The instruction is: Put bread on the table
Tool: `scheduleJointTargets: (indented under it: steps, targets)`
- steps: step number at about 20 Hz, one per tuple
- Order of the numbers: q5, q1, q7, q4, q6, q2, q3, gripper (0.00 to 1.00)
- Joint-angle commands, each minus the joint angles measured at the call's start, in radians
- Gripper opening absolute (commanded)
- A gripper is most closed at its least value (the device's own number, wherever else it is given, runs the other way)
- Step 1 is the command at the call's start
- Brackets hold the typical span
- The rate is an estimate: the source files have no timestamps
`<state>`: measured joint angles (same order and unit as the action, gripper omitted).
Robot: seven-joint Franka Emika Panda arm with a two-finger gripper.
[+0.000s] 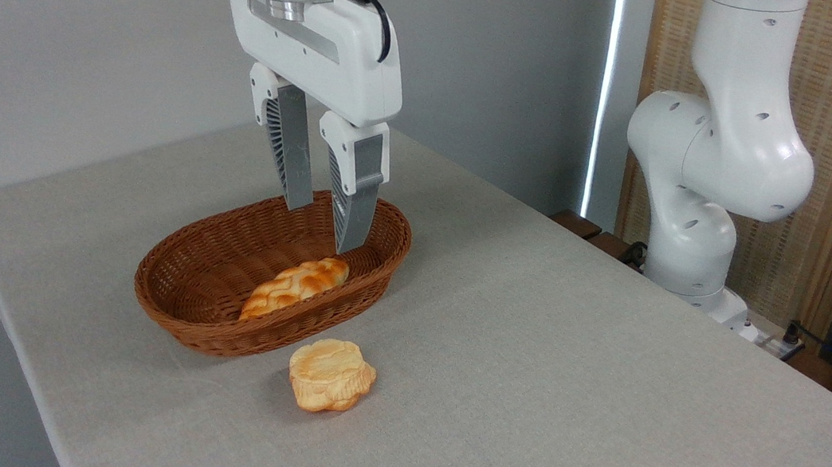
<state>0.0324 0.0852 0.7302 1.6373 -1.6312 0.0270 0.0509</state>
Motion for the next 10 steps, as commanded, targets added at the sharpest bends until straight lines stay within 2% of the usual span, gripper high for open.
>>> scheduleJointTargets:
  steps: [1, 10]
  targets:
    - [0.017, 0.004, -0.011, -0.013, 0.028, 0.001, 0.004, 1.0]
    - [0.017, 0.004, -0.008, -0.013, 0.036, 0.004, 0.006, 1.0]
